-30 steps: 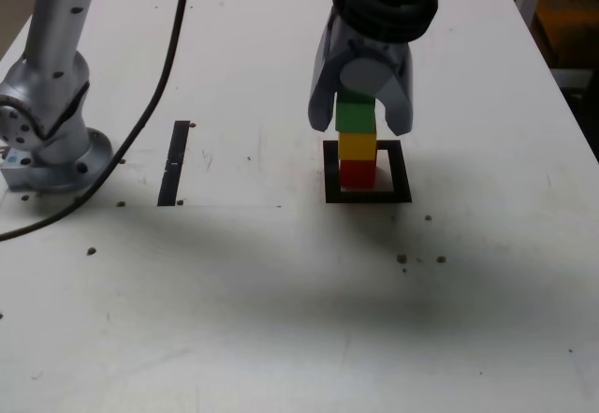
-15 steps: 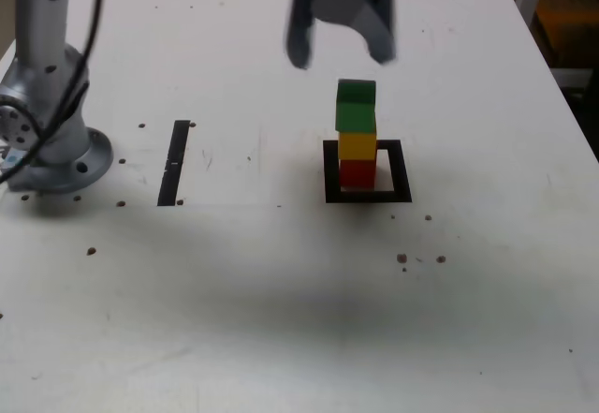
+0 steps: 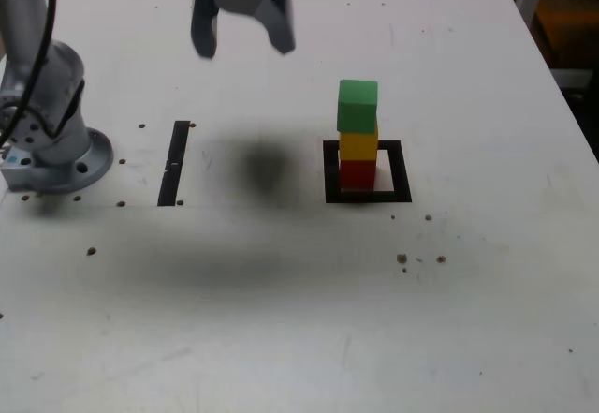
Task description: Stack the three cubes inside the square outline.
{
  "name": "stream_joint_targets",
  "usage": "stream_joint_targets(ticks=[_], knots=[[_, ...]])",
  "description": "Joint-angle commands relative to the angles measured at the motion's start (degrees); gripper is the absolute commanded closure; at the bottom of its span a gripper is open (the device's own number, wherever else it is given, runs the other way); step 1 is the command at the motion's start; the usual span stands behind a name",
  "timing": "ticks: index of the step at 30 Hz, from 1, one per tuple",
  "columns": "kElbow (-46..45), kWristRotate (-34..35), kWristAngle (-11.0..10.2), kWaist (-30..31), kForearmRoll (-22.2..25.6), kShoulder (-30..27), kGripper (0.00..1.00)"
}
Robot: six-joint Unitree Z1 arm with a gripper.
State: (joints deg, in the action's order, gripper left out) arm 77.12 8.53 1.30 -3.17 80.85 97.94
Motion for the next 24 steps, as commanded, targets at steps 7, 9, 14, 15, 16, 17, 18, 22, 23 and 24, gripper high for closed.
stream_joint_targets(ticks=[7,9,14,15,16,17,18,22,23,24], knots=[[-12.0,-0.49,5.4,0.44,-9.31,0.11,0.25],[-14.79,-1.03,7.06,0.93,-11.97,0.22,0.25],[-18.73,-3.02,9.74,1.46,-16.93,0.87,0.25],[-19.38,-3.53,10.2,1.49,-17.87,1.06,0.25],[-20.0,-4.08,10.65,1.5,-18.82,1.26,0.25],[-20.61,-4.68,11.11,1.5,-19.78,1.48,0.25],[-20.99,-5.11,11.42,1.5,-20.42,1.64,0.25],[-23.08,-7.96,13.49,1.5,-24.31,3.02,0.25],[-23.54,-8.55,13.91,1.5,-25.13,3.34,0.25],[-24.12,-9.2,14.37,1.5,-26.07,3.71,0.25]])
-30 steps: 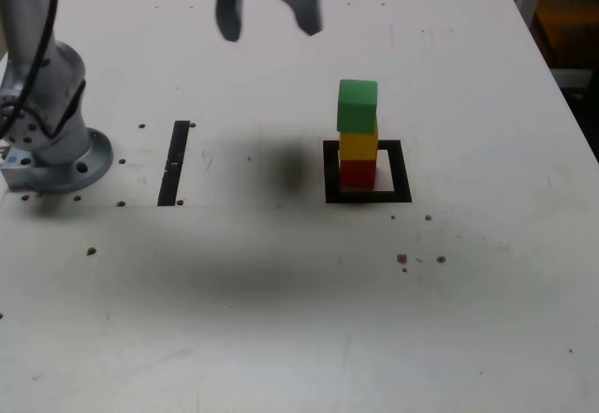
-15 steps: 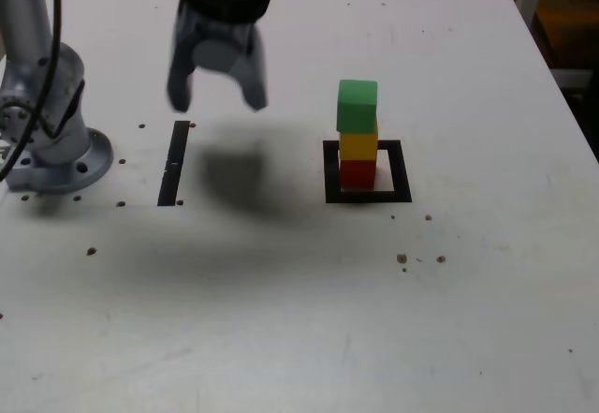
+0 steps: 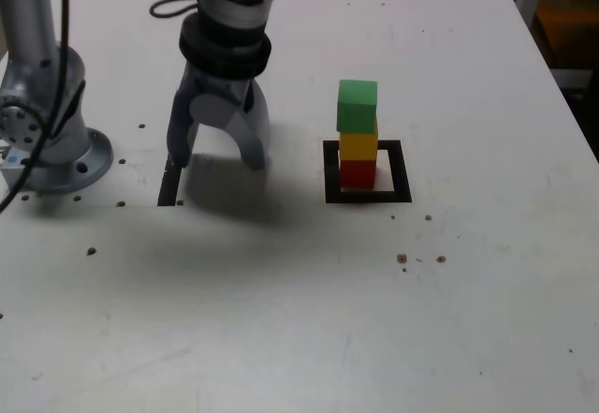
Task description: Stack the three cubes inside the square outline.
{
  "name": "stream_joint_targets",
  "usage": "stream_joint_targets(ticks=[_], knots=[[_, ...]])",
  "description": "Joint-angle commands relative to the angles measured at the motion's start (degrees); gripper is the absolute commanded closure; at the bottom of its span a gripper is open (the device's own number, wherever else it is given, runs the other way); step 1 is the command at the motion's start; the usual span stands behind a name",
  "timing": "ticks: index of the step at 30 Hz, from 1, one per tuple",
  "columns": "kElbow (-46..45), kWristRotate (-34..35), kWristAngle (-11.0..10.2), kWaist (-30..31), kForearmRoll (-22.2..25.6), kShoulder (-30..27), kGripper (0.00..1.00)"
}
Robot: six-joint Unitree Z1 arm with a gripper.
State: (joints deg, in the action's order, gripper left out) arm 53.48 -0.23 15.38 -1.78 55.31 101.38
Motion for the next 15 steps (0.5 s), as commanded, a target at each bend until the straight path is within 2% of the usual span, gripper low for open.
stream_joint_targets(ticks=[1,15], knots=[[-0.87,-0.76,0.51,0.11,-1.12,0.44,0.25],[-2.93,-1.44,0.79,0.11,-3.92,0.35,0.25]])
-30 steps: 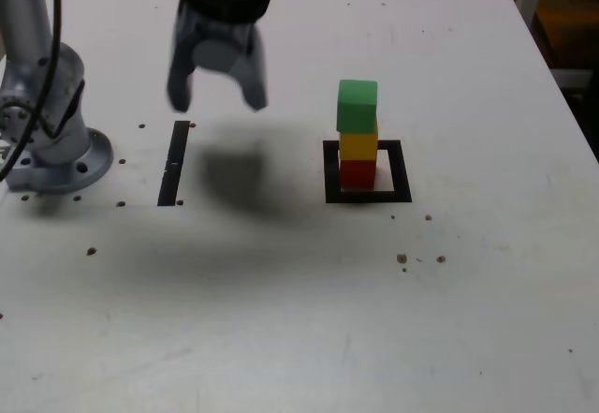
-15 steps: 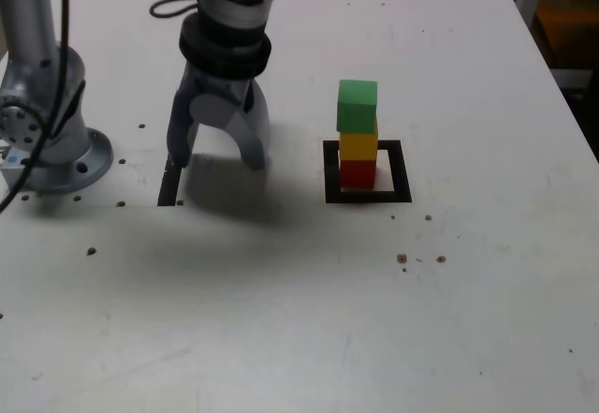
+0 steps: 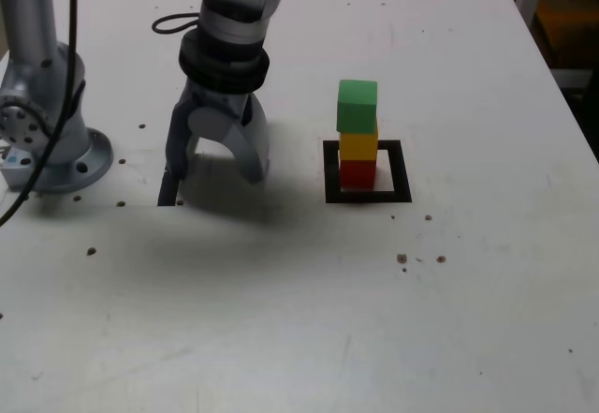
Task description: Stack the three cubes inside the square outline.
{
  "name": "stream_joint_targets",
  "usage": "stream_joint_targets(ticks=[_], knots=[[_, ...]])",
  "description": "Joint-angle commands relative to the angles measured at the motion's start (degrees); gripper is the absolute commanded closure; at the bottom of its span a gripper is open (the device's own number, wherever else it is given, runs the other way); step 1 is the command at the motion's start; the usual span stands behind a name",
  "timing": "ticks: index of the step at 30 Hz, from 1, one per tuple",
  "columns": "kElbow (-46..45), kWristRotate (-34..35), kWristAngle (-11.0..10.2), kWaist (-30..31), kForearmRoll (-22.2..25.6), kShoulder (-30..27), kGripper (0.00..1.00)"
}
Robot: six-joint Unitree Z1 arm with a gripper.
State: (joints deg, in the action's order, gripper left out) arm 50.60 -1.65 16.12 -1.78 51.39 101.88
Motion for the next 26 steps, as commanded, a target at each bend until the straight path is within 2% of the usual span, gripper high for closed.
stream_joint_targets(ticks=[1,26], knots=[[0.02,-0.02,0.04,0.11,-0.03,-0.18,0.25],[0.44,-0.02,0.17,1.25,0.26,-1.07,0.25]])
